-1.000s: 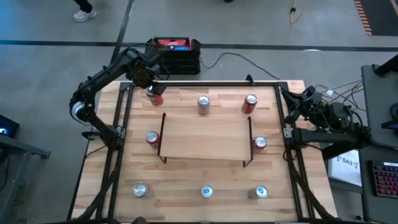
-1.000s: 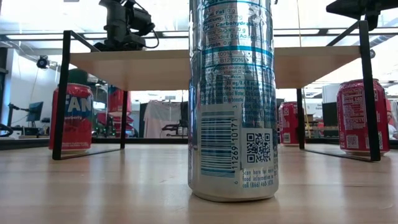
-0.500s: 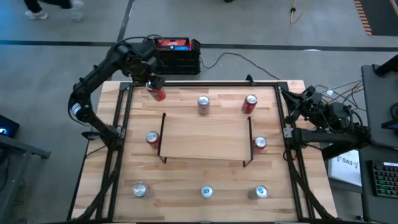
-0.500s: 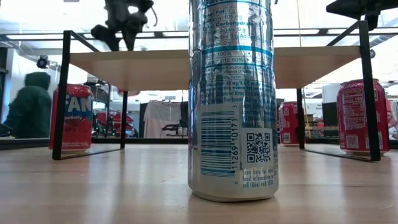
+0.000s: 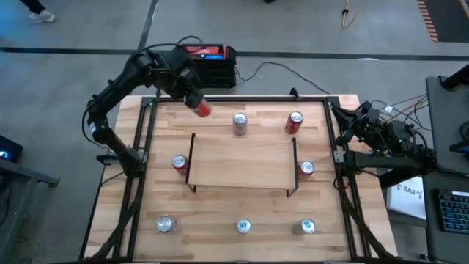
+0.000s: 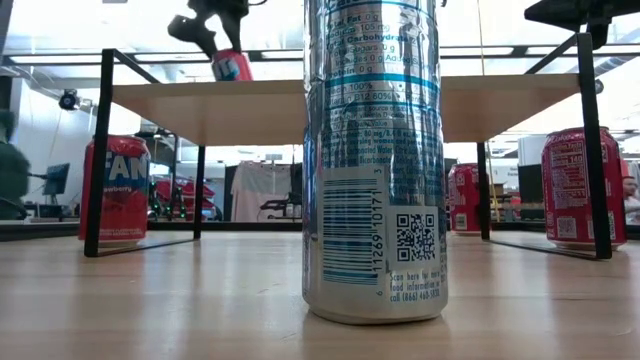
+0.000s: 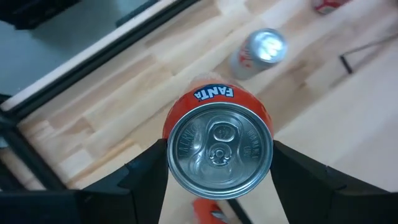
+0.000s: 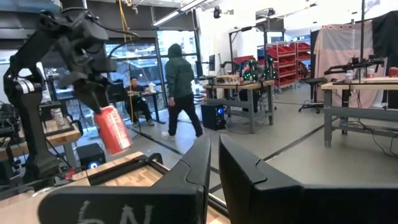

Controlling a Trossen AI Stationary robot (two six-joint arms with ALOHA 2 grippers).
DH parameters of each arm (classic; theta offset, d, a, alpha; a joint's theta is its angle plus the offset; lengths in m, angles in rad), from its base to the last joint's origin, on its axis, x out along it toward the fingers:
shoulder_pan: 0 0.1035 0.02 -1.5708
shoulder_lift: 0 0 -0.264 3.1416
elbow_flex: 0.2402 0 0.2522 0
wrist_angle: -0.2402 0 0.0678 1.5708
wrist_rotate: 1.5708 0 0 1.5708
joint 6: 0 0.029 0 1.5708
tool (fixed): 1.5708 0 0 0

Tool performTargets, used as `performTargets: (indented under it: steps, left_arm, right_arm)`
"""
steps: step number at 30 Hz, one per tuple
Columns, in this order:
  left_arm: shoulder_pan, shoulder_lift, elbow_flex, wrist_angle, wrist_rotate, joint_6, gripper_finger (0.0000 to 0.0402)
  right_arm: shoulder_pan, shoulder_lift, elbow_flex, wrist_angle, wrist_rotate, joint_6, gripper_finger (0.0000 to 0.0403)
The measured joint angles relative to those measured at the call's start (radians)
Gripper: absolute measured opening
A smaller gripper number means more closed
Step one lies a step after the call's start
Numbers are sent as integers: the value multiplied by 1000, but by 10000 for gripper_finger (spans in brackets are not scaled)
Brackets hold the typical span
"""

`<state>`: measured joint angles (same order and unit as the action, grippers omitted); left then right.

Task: Place canned beverage on shelf
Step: Put the top orange soda can on the shelf

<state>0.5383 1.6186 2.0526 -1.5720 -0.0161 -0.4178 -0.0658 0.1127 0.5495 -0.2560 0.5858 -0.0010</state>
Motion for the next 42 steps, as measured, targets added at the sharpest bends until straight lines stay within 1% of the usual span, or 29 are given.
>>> performTargets:
  steps: [8, 15, 20, 28, 34, 36, 42]
  left_arm:
    - [-153, 5, 27, 0, 33, -150, 231]
    - [-284, 2, -1, 0, 39, -311, 231]
    - [-353, 1, -17, 0, 63, -411, 231]
    - [-413, 0, -24, 2, 86, -522, 231]
    - [-441, -1, -89, 1, 88, -543, 231]
    - [-442, -1, -105, 0, 103, -544, 231]
    - [-443, -1, -110, 1, 114, -545, 231]
  right_arm:
    - [0, 0, 0, 0, 0, 0, 22]
    - [0, 0, 0, 0, 0, 0, 22]
    - [0, 0, 0, 0, 0, 0, 22]
    - [0, 0, 0, 0, 0, 0, 22]
    - [0, 0, 0, 0, 0, 0, 22]
    - [0, 0, 0, 0, 0, 0, 22]
    - [0, 0, 0, 0, 0, 0, 22]
